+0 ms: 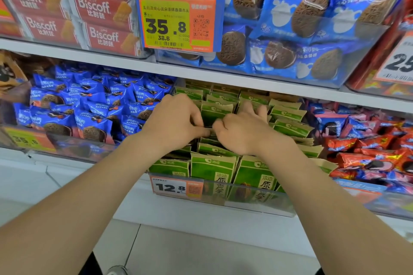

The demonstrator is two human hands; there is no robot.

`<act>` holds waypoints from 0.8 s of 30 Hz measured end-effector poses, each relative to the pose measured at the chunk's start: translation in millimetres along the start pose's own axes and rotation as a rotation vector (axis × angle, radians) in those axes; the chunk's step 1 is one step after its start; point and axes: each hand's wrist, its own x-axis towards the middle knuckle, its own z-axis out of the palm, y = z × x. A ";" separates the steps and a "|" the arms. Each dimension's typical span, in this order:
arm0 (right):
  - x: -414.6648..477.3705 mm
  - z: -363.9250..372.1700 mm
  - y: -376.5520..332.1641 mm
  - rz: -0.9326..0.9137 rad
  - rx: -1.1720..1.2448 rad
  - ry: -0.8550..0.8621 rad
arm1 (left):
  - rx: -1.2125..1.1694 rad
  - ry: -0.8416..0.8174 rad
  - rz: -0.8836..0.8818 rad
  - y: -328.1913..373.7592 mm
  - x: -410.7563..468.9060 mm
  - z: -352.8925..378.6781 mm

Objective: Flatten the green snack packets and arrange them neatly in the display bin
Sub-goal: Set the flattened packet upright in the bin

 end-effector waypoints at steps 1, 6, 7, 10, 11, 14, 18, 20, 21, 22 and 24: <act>0.6 3.5 -0.5 -0.001 0.028 0.024 | -0.017 -0.002 0.012 -0.7 -1.9 -1.9; -3.2 15.2 12.4 -0.115 0.415 0.557 | 0.023 -0.206 0.074 5.3 -11.8 -12.7; -1.8 15.5 14.5 -0.139 0.422 0.637 | 0.034 -0.247 0.063 7.0 -13.9 -13.1; 8.2 17.0 13.9 -0.220 0.319 0.662 | 0.031 -0.319 0.035 9.8 -19.4 -10.8; 11.8 17.5 12.7 -0.220 0.306 0.631 | 0.058 -0.350 0.029 10.8 -22.1 -9.1; 17.5 11.2 12.4 -0.152 0.281 0.521 | 0.111 -0.420 0.008 15.3 -29.5 -8.1; 17.0 2.5 7.4 -0.101 0.097 0.459 | 0.140 -0.447 0.032 16.9 -31.2 -7.7; 11.3 0.8 4.6 -0.098 0.078 0.471 | 0.145 -0.453 0.039 15.3 -31.2 -7.5; 7.1 0.7 5.2 -0.114 0.087 0.502 | 0.140 -0.455 0.043 13.5 -31.0 -7.2; 1.1 0.7 7.3 -0.143 0.105 0.541 | 0.138 -0.456 0.053 13.6 -31.8 -8.3; -13.5 -0.3 14.6 -0.225 0.147 0.595 | 0.133 -0.437 0.094 12.4 -33.3 -8.7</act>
